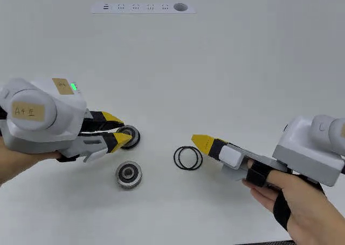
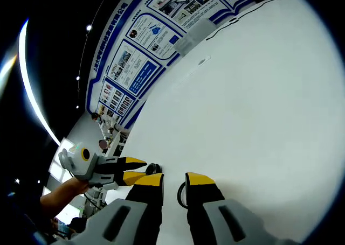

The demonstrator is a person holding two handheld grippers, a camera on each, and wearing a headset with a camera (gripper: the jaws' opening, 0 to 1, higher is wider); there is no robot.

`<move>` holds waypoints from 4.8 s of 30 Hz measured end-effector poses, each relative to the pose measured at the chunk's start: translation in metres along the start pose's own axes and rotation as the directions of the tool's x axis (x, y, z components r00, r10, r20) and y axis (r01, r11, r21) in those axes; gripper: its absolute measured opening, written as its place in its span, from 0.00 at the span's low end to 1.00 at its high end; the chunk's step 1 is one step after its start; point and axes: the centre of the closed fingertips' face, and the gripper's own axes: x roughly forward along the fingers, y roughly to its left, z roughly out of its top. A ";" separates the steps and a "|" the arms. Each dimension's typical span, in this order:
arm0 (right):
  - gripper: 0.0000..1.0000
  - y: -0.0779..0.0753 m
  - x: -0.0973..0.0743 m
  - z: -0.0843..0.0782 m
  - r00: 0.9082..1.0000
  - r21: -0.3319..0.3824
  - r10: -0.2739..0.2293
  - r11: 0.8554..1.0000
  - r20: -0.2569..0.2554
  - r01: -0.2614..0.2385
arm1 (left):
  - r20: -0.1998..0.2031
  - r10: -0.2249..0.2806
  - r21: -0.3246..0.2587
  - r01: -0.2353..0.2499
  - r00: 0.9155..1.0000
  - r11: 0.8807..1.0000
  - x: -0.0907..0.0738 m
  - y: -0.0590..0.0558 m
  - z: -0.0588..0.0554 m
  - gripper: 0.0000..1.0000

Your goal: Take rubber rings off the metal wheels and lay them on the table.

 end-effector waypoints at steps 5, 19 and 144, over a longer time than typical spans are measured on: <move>0.17 0.003 0.003 -0.004 1.000 0.003 0.010 1.000 -0.013 -0.010 | -0.012 -0.005 0.009 0.005 1.000 1.000 0.002 -0.001 -0.003 0.17; 0.17 0.015 0.014 -0.007 0.998 0.006 0.050 0.999 -0.034 -0.049 | -0.023 -0.018 0.033 0.019 1.000 0.999 0.002 -0.004 -0.007 0.15; 0.01 0.048 0.093 -0.038 0.969 -0.032 0.121 0.991 -0.214 -0.131 | -0.057 -0.066 0.063 0.070 0.996 0.996 0.007 -0.002 -0.007 0.13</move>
